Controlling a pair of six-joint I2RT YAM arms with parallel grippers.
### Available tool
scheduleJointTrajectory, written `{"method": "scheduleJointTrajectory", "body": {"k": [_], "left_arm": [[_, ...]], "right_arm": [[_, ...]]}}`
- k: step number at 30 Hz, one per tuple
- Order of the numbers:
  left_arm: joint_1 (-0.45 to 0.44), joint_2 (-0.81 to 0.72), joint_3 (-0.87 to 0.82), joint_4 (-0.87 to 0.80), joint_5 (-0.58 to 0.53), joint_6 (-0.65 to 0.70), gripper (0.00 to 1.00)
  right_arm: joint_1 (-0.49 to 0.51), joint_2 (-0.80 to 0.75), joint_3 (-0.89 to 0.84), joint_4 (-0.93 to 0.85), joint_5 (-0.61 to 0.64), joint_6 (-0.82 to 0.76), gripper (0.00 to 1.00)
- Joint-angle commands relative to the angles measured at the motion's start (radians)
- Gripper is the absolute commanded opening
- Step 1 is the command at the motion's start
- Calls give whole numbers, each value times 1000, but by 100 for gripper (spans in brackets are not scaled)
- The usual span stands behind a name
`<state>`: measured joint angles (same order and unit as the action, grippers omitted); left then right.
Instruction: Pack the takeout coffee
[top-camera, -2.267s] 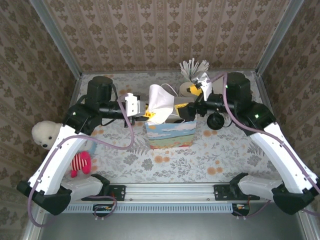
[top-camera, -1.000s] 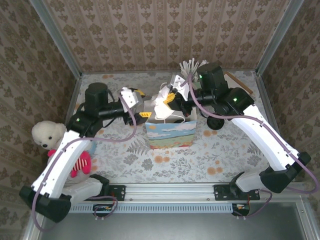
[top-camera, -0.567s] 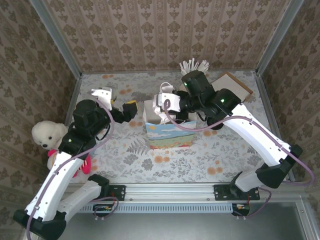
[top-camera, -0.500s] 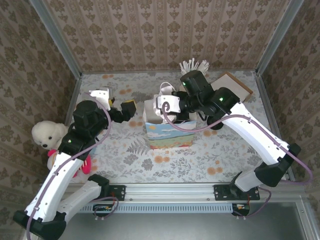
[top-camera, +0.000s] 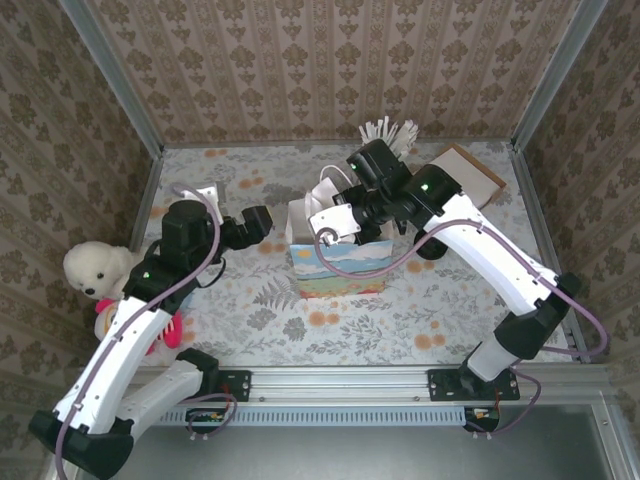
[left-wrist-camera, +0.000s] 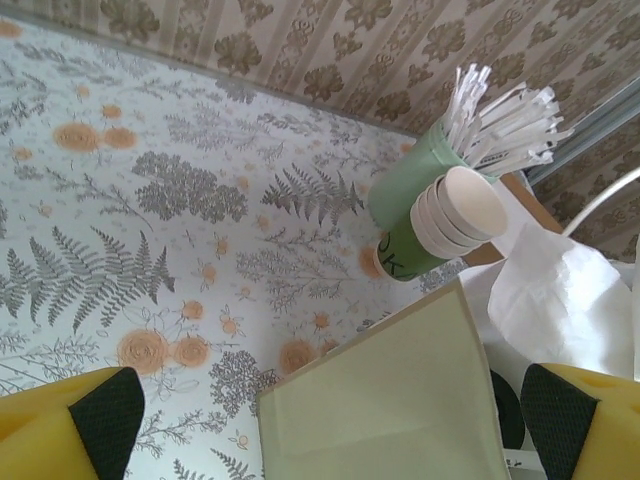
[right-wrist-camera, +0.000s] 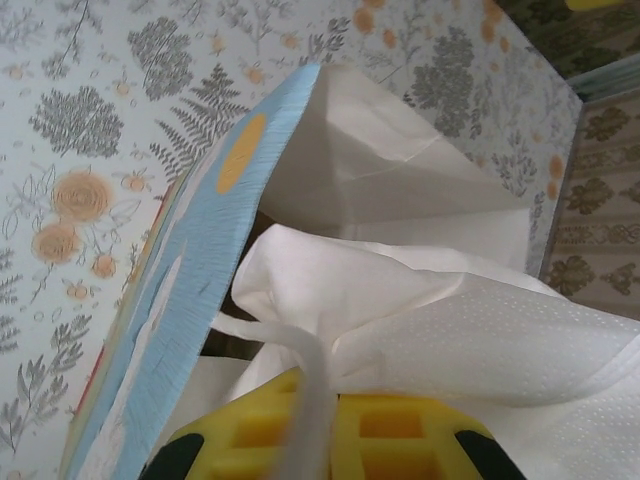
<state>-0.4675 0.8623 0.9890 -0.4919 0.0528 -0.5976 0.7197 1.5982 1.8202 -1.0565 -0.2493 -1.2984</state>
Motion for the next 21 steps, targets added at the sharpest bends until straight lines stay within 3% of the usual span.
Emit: {"method": "scheduleJointTrajectory", "body": {"k": [1, 13, 17, 21], "left_arm": [[3, 20, 37, -5, 37, -53, 100], [-61, 157, 124, -6, 121, -53, 100], [-83, 176, 144, -6, 123, -41, 100], [-86, 173, 137, -5, 86, -33, 100]], "right_arm": [[20, 12, 31, -112, 22, -101, 8], [5, -42, -102, -78, 160, -110, 7], [5, 1, -52, -73, 64, -120, 9], [4, 42, -20, -80, 5, -69, 3]]}}
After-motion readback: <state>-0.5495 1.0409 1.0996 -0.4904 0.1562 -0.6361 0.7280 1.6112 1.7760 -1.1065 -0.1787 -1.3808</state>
